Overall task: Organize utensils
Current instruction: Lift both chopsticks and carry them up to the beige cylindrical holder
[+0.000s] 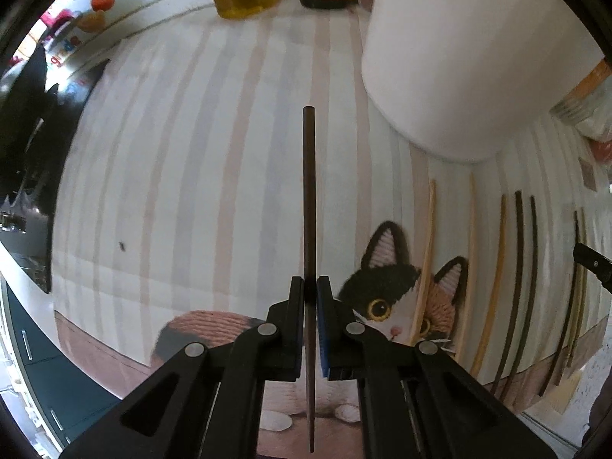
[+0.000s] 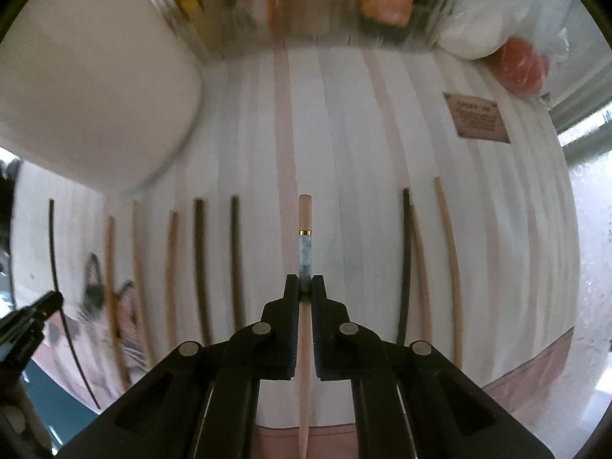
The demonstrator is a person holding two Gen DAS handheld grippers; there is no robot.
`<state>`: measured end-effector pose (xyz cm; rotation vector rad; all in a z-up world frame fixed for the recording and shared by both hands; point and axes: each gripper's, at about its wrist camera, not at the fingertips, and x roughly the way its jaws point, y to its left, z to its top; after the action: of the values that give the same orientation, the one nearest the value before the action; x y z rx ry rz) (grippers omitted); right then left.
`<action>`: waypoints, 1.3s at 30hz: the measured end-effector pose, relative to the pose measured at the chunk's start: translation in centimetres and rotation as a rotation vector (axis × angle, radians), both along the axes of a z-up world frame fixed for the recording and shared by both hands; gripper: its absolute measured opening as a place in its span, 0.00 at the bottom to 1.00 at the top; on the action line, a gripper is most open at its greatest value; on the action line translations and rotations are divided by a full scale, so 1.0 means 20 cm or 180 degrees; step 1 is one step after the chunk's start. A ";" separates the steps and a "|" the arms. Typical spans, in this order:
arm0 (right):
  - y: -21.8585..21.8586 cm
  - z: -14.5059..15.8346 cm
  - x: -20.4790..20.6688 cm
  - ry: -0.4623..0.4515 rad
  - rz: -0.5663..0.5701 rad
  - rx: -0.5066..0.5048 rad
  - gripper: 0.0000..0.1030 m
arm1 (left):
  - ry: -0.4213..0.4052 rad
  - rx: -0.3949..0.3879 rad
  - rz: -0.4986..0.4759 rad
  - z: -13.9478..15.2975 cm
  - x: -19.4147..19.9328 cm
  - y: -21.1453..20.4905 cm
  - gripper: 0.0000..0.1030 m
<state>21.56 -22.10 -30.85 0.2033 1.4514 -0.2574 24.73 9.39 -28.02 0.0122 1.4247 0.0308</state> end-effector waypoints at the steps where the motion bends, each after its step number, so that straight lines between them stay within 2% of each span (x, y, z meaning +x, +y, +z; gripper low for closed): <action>1: 0.00 0.04 0.00 -0.0071 -0.0019 -0.0007 0.00 | -0.0040 -0.0003 0.0009 0.04 0.00 0.01 0.04; 3: -0.02 0.12 0.02 -0.0200 -0.0034 0.0018 0.00 | -0.0128 -0.0011 0.0003 0.10 -0.02 0.01 0.04; 5: -0.03 0.15 0.04 -0.0197 -0.0051 0.0050 0.00 | -0.0177 -0.0014 -0.0014 0.14 -0.02 0.02 0.04; 8: -0.05 0.10 0.06 -0.0084 -0.0105 0.0343 0.01 | -0.0187 -0.0008 -0.0011 0.13 -0.01 -0.01 0.04; 9: -0.03 0.06 0.04 -0.0053 -0.0152 0.0358 0.05 | -0.0170 -0.0010 0.0001 0.12 -0.01 0.01 0.04; 11: -0.03 0.01 0.03 0.0090 -0.0105 0.0322 0.22 | -0.0109 -0.0037 0.0040 0.08 0.02 -0.01 0.04; 12: -0.04 -0.01 0.03 0.0141 -0.0105 0.0303 0.34 | -0.0084 -0.0036 0.0051 0.06 0.04 0.00 0.04; 13: -0.03 -0.04 0.05 0.0212 -0.0085 0.0280 0.37 | -0.0068 -0.0031 0.0053 0.05 0.04 0.00 0.04; 17: 0.00 -0.16 0.06 0.0605 -0.0068 0.0159 0.37 | -0.0012 -0.0019 0.0049 0.00 0.04 0.00 0.04; 20: 0.05 -0.15 0.06 0.0601 0.0071 -0.0036 0.31 | 0.0011 -0.0030 0.0064 -0.03 0.03 0.00 0.04; 21: 0.06 -0.13 0.07 0.0572 0.0060 -0.0059 0.22 | 0.0018 -0.0035 0.0068 -0.03 0.03 0.00 0.04; 22: 0.08 -0.12 0.07 0.0540 0.0053 -0.0077 0.07 | 0.0022 -0.0042 0.0070 -0.03 0.03 0.00 0.04; 24: 0.12 -0.11 0.06 0.0493 0.0038 -0.0093 0.07 | 0.0012 -0.0026 0.0049 -0.03 0.02 -0.01 0.04; 26: 0.12 -0.07 0.06 0.0379 -0.0018 0.0010 0.07 | -0.0010 0.0001 0.0005 -0.01 0.01 -0.02 0.04; 28: 0.13 -0.04 -0.12 0.0262 -0.0080 0.0105 0.07 | -0.0046 0.0023 -0.0032 0.01 0.00 -0.04 0.04; 29: 0.12 0.01 -0.17 0.0196 -0.0101 0.0135 0.07 | -0.0374 -0.0147 -0.0239 0.03 -0.01 -0.04 0.04; 32: 0.11 0.15 -0.22 -0.0056 -0.0143 0.0213 0.07 | -0.0426 -0.0165 -0.0264 0.09 -0.05 -0.06 0.04; 38: 0.11 0.45 -0.33 -0.0555 -0.0181 0.0276 0.07 | -0.0743 -0.0317 -0.0341 0.35 -0.15 -0.10 0.04; 39: 0.09 0.46 -0.32 -0.0602 -0.0179 0.0276 0.07 | -0.0795 -0.0349 -0.0350 0.39 -0.15 -0.10 0.04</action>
<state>15.24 -20.28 -21.60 0.3309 1.2715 -0.2151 21.69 7.33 -20.16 -0.0037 1.1726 -0.1324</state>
